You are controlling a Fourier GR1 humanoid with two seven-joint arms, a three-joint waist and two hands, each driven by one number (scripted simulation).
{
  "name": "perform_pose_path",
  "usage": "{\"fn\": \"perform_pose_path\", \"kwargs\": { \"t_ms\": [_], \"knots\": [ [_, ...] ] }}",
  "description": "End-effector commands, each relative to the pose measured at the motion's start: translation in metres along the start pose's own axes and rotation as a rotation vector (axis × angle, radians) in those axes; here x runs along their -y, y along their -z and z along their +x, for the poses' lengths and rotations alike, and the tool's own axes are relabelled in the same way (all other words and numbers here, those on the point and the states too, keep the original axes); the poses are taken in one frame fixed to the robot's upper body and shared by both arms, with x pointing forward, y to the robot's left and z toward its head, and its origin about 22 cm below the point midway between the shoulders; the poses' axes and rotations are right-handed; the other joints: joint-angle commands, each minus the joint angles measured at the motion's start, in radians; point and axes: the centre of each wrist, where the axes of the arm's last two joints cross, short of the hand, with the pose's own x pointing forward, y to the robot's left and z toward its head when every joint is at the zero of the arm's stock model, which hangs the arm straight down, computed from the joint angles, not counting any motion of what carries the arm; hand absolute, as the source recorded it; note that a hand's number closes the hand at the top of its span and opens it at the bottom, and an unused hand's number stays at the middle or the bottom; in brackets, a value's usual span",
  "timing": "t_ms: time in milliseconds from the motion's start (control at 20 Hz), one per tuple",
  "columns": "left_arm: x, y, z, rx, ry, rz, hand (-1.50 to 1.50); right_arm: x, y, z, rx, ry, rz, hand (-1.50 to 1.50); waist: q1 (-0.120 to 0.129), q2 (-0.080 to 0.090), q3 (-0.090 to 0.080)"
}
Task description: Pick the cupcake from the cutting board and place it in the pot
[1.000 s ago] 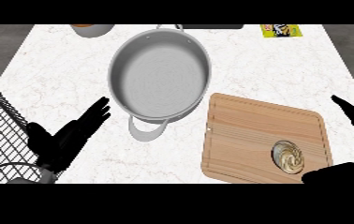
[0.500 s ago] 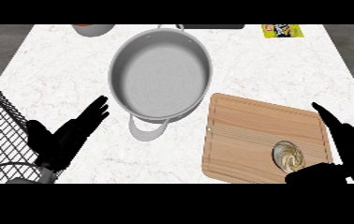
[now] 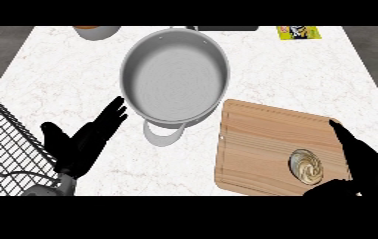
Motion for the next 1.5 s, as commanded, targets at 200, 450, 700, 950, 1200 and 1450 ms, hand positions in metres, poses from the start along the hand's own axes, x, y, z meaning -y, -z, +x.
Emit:
{"fn": "perform_pose_path", "kwargs": {
  "t_ms": [200,450,700,950,1200,1450],
  "knots": [
    [0.012,0.001,0.010,0.008,-0.048,0.011,0.00,-0.024,0.003,0.000,-0.136,0.001,0.027,-1.50,-0.005,-0.001,-0.002],
    [0.024,0.003,0.014,0.036,-0.056,-0.011,0.00,-0.034,-0.002,-0.004,-0.155,-0.034,0.041,-1.50,-0.008,-0.002,-0.002],
    [0.023,-0.001,-0.006,0.032,-0.048,-0.013,0.00,-0.031,0.025,0.005,-0.167,-0.027,0.032,-1.50,-0.001,0.000,-0.002],
    [0.026,-0.007,0.006,0.006,-0.063,0.003,0.00,-0.046,0.045,-0.030,-0.182,-0.027,0.042,-1.50,-0.003,-0.001,-0.001],
    [0.027,0.007,0.017,0.019,-0.055,-0.024,0.00,-0.054,0.062,-0.004,-0.172,-0.013,0.045,-1.50,-0.001,0.001,-0.001],
    [0.017,-0.001,0.004,0.034,-0.056,-0.015,0.00,-0.066,0.062,-0.006,-0.059,0.029,0.104,1.50,0.001,0.001,-0.001]
  ]
}}
